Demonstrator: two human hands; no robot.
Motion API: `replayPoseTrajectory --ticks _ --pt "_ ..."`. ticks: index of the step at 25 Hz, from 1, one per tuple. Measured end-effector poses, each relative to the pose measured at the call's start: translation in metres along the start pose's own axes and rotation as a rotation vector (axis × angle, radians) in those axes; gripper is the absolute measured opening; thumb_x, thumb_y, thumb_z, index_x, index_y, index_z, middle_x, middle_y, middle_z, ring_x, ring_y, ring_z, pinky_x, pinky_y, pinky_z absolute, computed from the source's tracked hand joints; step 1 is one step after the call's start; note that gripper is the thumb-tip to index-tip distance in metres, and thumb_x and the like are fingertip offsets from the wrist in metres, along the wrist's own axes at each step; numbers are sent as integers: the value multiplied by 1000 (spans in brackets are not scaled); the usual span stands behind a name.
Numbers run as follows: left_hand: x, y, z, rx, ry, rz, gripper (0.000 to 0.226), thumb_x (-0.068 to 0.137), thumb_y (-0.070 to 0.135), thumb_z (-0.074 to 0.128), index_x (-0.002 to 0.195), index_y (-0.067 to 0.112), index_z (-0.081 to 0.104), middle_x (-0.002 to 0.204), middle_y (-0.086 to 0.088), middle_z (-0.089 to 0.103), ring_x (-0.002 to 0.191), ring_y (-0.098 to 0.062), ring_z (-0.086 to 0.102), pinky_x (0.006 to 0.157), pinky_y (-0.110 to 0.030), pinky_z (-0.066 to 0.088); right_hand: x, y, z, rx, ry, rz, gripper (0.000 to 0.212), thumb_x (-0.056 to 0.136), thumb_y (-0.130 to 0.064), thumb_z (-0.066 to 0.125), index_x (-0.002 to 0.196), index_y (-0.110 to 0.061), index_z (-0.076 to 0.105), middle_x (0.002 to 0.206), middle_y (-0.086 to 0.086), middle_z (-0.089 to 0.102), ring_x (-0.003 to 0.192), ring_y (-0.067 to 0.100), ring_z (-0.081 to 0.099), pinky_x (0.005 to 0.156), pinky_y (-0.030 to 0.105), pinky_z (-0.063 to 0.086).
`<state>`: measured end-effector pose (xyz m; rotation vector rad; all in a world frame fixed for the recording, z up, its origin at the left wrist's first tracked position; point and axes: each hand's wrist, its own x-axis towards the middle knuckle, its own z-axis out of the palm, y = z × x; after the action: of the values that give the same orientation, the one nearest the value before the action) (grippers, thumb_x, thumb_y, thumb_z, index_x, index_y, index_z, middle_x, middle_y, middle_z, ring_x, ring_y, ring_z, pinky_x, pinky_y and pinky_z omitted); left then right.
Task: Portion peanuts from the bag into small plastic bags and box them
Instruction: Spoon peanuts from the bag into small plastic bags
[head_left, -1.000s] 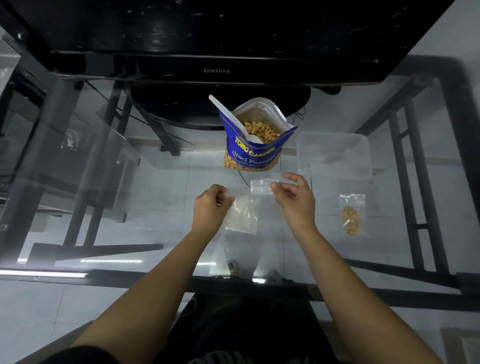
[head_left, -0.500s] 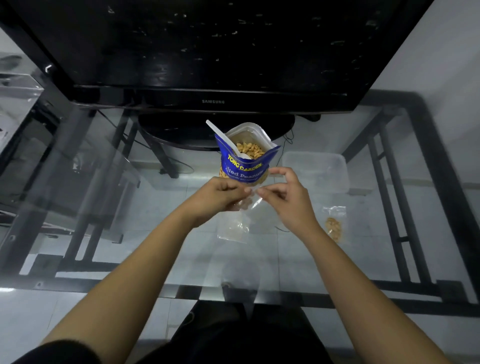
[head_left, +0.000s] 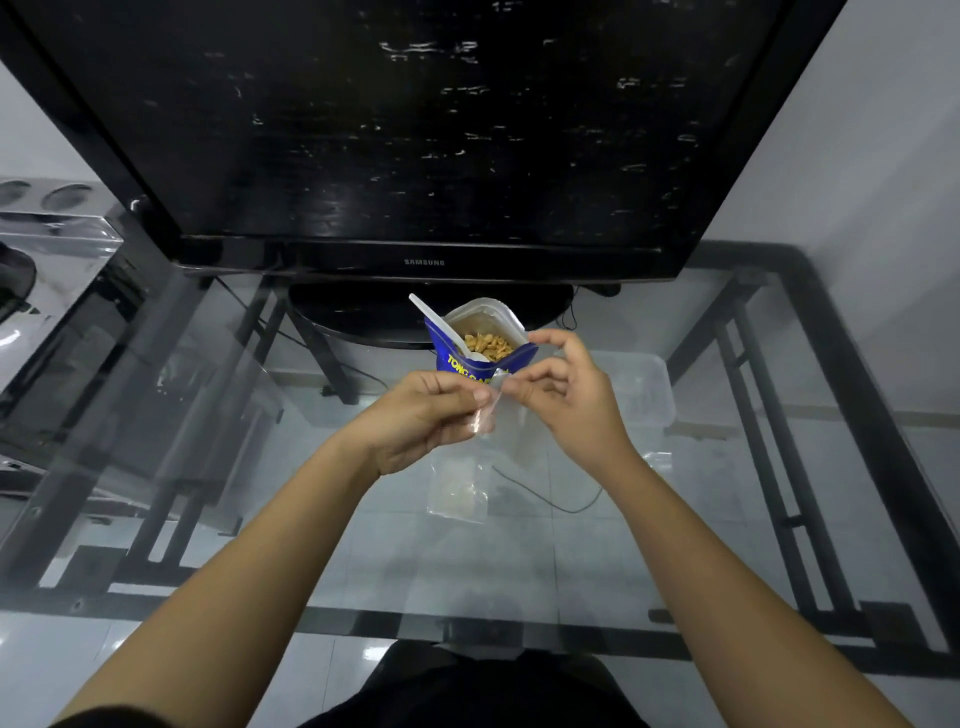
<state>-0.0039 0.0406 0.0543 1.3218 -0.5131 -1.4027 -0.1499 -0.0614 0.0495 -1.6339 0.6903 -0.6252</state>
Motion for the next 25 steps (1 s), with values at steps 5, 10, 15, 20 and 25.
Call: replayPoseTrajectory --ticks 5,10,15,20,25 --pt "-4 22 -9 330 133 230 21 85 0 61 72 15 69 58 6 65 58 -7 59 59 -16 50 2 -5 -16 -167 -211 152 50 72 -27 78 111 -37 47 73 -9 68 73 1 64 72 18 47" --pt "-3 31 -10 898 358 435 11 82 12 67 74 20 66 64 9 65 58 6 58 59 -6 47 9 -10 -24 -48 -191 155 50 80 -23 71 117 -42 43 91 2 73 84 13 70 84 29 51" --pt "8 27 -12 892 448 460 14 81 7 64 74 19 66 65 11 63 58 0 59 57 -6 47 21 4 -33 -32 -203 186 58 85 -9 63 128 -38 37 108 -10 69 106 13 63 91 28 47" --pt "15 24 -11 704 463 399 21 77 4 64 70 23 67 63 6 65 56 0 60 59 -12 49 21 -8 -19 -530 -55 -144 66 77 -32 72 135 -26 40 132 -17 39 126 2 32 100 10 24" --pt "25 25 -10 549 387 325 20 75 3 64 70 22 70 67 -6 69 62 -11 64 58 -17 46 31 -5 5 -752 -129 -268 84 65 -58 73 136 -25 41 133 -12 45 122 7 36 103 23 27"
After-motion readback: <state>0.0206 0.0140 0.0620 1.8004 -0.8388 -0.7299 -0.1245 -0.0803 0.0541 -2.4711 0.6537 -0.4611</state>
